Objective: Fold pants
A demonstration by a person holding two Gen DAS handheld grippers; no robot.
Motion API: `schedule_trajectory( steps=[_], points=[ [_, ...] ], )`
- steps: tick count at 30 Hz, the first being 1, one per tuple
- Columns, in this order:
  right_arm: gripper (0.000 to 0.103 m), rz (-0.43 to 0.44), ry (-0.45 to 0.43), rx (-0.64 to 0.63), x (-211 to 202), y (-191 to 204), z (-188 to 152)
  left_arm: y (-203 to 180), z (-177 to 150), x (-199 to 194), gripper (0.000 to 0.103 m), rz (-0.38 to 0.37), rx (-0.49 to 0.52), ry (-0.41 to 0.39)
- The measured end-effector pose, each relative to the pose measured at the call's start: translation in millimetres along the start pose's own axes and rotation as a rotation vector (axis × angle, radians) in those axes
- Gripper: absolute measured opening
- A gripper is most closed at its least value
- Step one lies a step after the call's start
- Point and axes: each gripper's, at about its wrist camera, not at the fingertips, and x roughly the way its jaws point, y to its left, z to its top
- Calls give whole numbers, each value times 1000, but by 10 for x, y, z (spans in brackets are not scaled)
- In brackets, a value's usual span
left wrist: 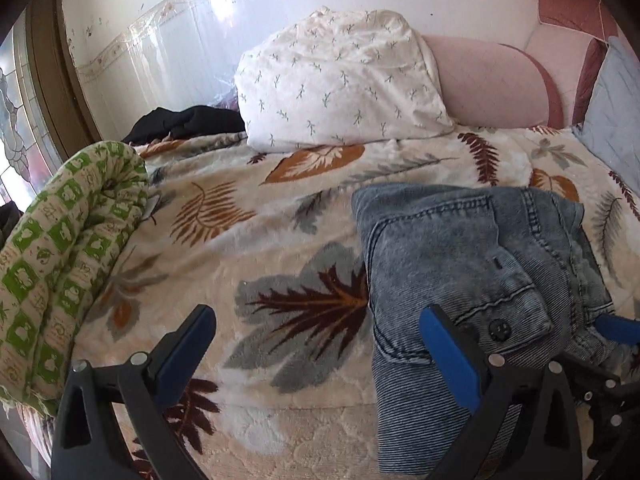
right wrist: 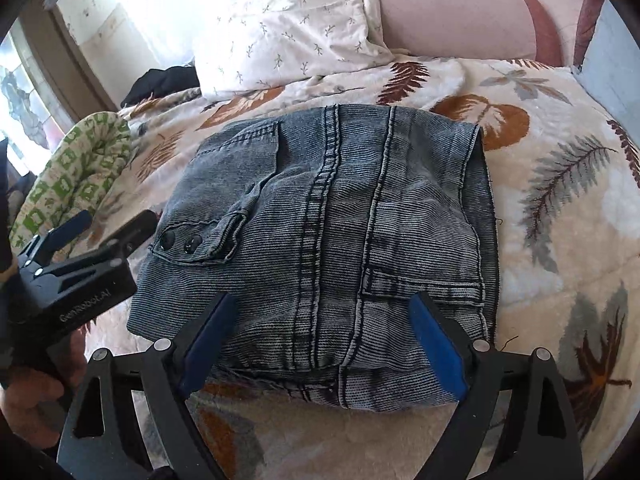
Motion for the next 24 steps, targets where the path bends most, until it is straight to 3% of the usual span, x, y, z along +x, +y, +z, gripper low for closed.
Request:
schedule_trajectory(
  steps=[16, 24],
  points=[
    [95, -57, 25, -87, 107, 105, -37, -7, -143, 209, 103, -6, 7, 45],
    [99, -72, 28, -106, 167, 111, -38, 67, -195, 395, 103, -62, -47, 111]
  ],
)
